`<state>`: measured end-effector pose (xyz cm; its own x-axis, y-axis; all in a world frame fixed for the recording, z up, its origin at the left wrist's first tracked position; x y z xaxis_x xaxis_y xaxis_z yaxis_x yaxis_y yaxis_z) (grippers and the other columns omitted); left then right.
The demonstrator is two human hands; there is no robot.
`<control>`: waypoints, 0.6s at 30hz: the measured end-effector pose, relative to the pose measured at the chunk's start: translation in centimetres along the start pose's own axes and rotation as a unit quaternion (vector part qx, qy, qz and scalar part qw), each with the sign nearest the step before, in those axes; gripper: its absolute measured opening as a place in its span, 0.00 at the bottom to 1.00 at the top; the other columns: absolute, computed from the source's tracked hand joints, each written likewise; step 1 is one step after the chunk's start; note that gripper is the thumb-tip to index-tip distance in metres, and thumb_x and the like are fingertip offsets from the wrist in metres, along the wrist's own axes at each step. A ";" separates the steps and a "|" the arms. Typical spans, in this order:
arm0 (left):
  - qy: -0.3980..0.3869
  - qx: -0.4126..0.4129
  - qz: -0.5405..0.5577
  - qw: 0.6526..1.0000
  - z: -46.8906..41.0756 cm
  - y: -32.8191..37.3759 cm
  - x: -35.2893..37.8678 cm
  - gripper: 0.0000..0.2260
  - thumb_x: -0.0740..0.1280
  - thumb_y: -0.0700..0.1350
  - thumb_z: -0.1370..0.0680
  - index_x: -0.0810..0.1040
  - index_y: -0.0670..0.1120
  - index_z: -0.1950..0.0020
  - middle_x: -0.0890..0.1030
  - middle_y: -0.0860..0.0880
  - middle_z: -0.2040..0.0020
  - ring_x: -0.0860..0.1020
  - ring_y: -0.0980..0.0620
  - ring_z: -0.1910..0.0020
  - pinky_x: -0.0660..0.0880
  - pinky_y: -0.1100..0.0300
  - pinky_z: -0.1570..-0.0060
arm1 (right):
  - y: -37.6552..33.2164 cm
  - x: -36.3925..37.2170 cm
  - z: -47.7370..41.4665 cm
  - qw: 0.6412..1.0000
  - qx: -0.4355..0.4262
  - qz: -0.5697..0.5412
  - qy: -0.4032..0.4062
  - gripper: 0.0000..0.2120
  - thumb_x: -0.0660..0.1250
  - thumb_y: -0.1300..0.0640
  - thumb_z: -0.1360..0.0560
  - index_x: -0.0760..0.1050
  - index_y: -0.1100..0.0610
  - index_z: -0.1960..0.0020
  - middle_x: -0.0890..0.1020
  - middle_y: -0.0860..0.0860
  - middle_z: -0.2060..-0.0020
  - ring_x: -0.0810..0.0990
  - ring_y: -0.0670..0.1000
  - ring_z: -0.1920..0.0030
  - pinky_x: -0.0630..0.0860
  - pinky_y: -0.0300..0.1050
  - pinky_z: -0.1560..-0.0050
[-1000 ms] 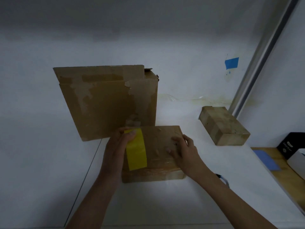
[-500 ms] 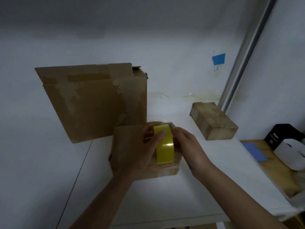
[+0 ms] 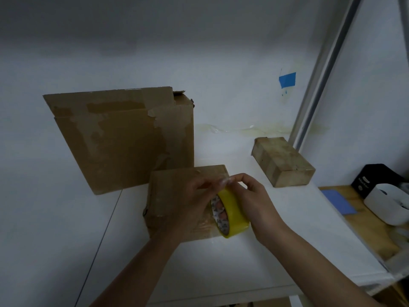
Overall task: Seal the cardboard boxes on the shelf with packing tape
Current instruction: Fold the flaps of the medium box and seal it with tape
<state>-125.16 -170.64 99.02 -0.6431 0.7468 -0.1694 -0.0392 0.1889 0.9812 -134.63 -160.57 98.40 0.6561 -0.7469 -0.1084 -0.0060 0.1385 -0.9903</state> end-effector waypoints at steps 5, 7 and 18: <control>0.026 -0.006 0.021 0.999 -0.5 0.2 -0.6 0.06 0.70 0.48 0.22 0.85 0.49 0.48 0.83 0.57 0.58 0.79 0.70 0.61 0.71 0.77 0.66 | -0.2 0.3 0.4 1.000 0.003 0.022 -0.006 0.09 0.65 0.45 0.22 0.79 0.46 0.58 0.82 0.47 0.53 0.81 0.52 0.49 0.77 0.58 0.41; 0.036 0.003 -0.006 0.999 -0.9 0.5 -0.8 0.04 0.70 0.49 0.22 0.84 0.52 0.51 0.83 0.60 0.60 0.79 0.71 0.61 0.71 0.78 0.66 | -0.5 0.3 0.5 1.000 0.006 0.023 -0.010 0.07 0.65 0.45 0.22 0.79 0.46 0.55 0.82 0.47 0.51 0.80 0.50 0.48 0.78 0.55 0.41; 0.068 -0.045 0.086 0.993 -5.3 2.9 -2.6 0.07 0.74 0.47 0.24 0.86 0.44 0.52 0.85 0.49 0.57 0.83 0.51 0.59 0.77 0.64 0.69 | -4.0 1.0 2.5 0.971 -0.137 0.175 -0.084 0.21 0.72 0.45 0.28 0.73 0.48 0.38 0.83 0.47 0.52 0.82 0.45 0.52 0.80 0.50 0.47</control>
<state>-127.66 -175.46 102.84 -0.7432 0.6690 0.0102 0.0164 0.0029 0.9999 -132.05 -160.19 102.51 0.6917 -0.5651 -0.4496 -0.4367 0.1685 -0.8837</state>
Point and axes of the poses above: each hand's wrist, its own z-axis away from the middle knuckle, its own x-axis out of the palm, y = z × x, the point moved 10 cm from there along -z, towards the middle knuckle
